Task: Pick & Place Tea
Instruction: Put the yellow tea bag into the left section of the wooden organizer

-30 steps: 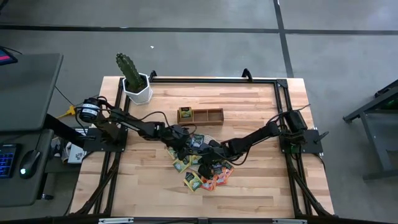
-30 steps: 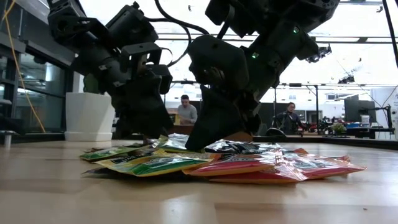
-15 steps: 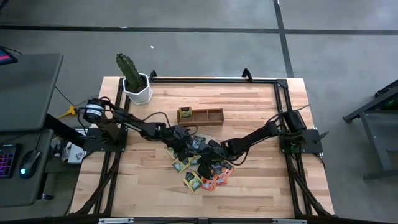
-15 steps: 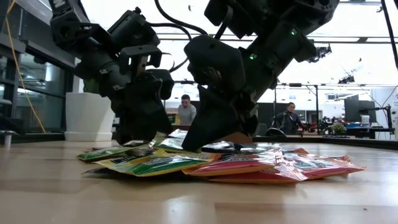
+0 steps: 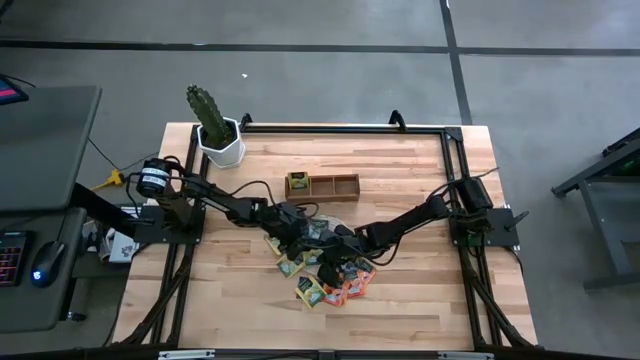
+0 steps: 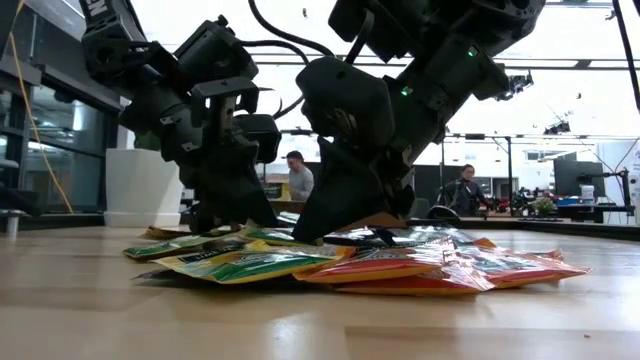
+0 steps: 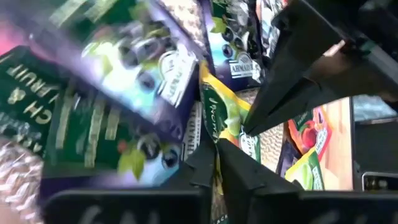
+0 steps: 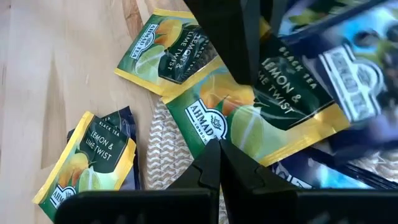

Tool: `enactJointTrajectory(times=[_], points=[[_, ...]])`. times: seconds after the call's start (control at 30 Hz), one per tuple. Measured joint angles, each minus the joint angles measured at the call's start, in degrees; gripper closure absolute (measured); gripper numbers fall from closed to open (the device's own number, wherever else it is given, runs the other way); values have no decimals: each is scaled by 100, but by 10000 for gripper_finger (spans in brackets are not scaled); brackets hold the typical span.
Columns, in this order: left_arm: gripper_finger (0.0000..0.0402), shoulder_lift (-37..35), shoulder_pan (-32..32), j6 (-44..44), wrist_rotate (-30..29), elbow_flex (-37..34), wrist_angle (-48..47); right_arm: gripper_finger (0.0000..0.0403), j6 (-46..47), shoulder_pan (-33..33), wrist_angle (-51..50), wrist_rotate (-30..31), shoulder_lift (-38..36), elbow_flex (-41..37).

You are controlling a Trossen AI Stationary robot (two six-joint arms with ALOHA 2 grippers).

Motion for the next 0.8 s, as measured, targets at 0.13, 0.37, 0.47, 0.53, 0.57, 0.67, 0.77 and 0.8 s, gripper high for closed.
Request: enactJointTrajectory(times=[0.13, 0.37, 0.47, 0.53, 0.57, 0.67, 0.77, 0.8], points=[[396, 0, 0, 226, 81, 0, -1, 403, 0, 18, 12, 7, 0, 0], [400, 0, 0, 384, 104, 0, -5, 402, -8, 33, 106, -65, -2, 0], [401, -44, 0, 399, 130, -5, 32, 402, 4, 33, 106, -123, -45, 0], [401, -158, -5, 509, 167, -6, 56, 402, -1, 33, 101, -117, -98, -1], [401, -203, -7, 537, 162, -4, 72, 402, -24, 34, 60, -109, -148, -4], [401, -384, 0, 655, 141, -6, -14, 402, -57, 37, 37, -89, -279, -7], [401, -554, -2, 722, 68, 0, -64, 402, -102, 38, 51, -110, -432, -7], [401, -605, -2, 813, 59, 0, -143, 402, -136, 47, 53, -141, -492, -7]])
